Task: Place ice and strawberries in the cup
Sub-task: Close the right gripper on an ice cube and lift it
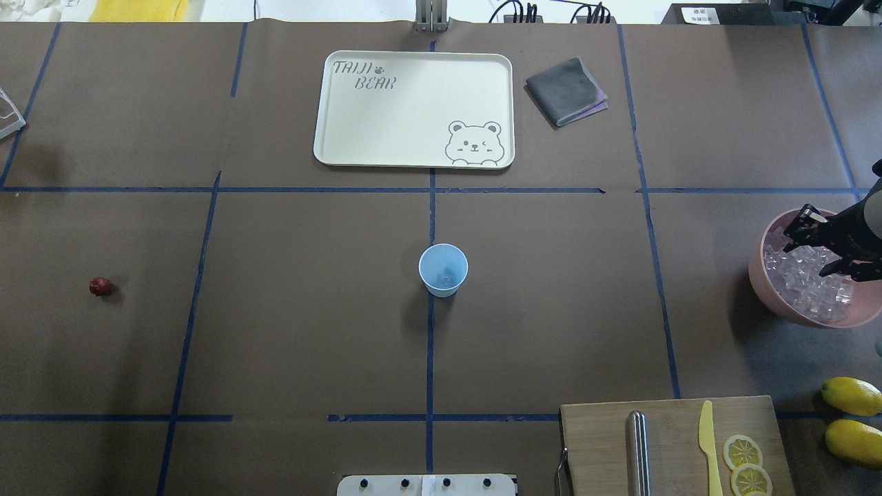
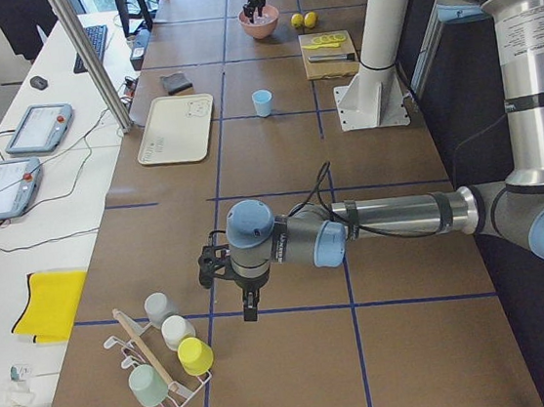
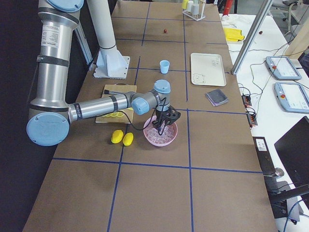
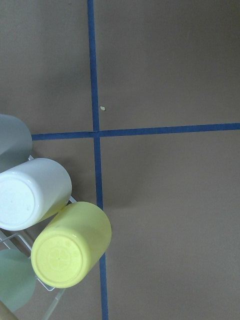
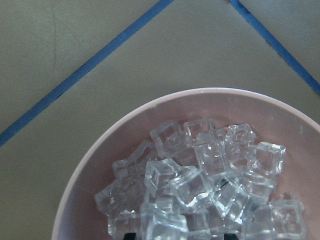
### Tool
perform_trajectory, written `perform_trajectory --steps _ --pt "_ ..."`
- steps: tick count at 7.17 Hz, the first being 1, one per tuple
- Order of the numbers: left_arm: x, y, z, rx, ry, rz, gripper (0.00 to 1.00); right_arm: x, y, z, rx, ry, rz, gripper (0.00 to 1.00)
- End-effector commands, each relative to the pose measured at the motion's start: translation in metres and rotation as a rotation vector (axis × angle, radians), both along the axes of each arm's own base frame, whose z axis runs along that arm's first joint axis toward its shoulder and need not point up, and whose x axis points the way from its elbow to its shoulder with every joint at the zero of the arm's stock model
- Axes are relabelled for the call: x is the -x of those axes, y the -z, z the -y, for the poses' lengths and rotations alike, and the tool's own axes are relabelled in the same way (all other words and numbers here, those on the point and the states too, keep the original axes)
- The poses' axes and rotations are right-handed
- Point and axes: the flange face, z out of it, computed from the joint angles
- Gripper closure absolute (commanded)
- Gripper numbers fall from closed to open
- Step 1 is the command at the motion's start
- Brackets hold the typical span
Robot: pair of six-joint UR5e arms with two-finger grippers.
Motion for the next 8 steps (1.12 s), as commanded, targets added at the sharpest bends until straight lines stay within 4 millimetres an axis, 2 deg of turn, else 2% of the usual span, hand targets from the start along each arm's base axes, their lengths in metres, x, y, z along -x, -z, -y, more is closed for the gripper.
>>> perform_trajectory --steps 1,2,3,5,7,8 --pt "0.0 -0.001 -0.001 0.0 -0.001 0.0 0.0 0.001 0.0 0.001 -0.003 -0.001 -0.001 0.36" --pt "0.0 -0.001 -0.002 0.002 -0.001 0.0 0.0 0.001 0.002 0.002 -0.004 -0.002 0.001 0.45" --pt "0.0 -0.002 -0.002 0.003 0.0 0.0 0.0 0.001 0.005 0.002 -0.009 -0.002 0.004 0.58" --pt "0.0 -0.002 -0.002 0.003 0.0 0.0 0.0 0.0 0.006 0.001 -0.007 -0.01 0.003 0.93" --pt "0.0 -0.003 -0.003 0.006 0.0 0.0 0.0 0.0 0.008 0.001 -0.009 -0.013 0.007 1.0" --pt "0.0 -0.003 -0.003 0.006 0.0 0.0 0.0 -0.002 0.026 0.0 -0.023 -0.036 0.028 1.0"
